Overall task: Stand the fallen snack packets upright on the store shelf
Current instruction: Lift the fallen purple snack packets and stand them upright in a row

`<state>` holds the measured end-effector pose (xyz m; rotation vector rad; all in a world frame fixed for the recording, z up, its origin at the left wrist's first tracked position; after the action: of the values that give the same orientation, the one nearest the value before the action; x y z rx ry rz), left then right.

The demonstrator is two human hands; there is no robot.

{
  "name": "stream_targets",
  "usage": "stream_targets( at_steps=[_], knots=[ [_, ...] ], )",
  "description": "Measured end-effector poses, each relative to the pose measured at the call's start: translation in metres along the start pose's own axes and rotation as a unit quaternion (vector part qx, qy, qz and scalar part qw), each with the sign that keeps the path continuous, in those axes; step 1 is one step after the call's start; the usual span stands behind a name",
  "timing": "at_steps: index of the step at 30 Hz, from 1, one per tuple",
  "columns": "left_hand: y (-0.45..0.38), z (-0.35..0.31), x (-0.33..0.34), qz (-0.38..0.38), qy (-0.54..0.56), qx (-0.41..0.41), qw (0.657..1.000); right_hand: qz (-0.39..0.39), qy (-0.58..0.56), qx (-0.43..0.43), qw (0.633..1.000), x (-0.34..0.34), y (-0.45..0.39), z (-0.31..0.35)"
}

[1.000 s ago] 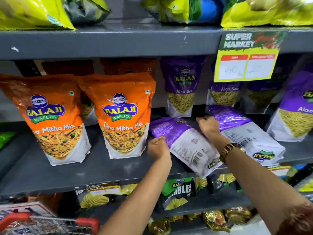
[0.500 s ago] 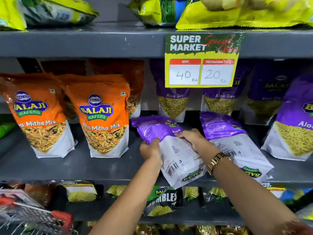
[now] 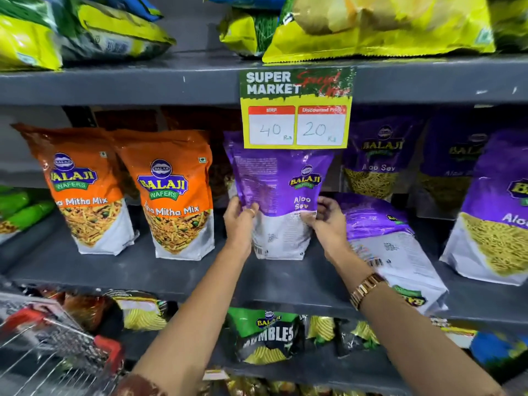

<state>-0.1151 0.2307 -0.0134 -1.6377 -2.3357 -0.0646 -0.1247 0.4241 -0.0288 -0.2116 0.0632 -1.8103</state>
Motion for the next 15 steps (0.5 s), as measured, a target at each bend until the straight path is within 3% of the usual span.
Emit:
stream_targets(
  at_steps=[7,12,15],
  knots=[
    [-0.006,0.001,-0.003,-0.012,0.035,-0.03,0.999,0.01,0.003,0.0,1.0,0.001,-0.001,-0.006],
    [-0.015,0.018,-0.01,-0.009,0.064,-0.13,0.989,-0.097,0.097,-0.07,0.988,-0.019,0.027,-0.005],
    [-0.011,0.037,-0.011,0.04,0.017,-0.208,0.977,-0.076,0.101,-0.09,0.988,-0.014,0.039,-0.012]
  ],
)
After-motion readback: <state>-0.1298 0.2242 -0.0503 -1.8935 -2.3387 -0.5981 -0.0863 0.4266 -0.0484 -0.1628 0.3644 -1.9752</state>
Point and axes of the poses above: each hand's wrist, its own y-axis away from the middle knuckle, its own x-axis out of the palm, z = x × y, the point moved 6 cm from there along -y, towards the middle knuckle, and after that the axes turned 1 degree about -x, right-handed, at the moved point
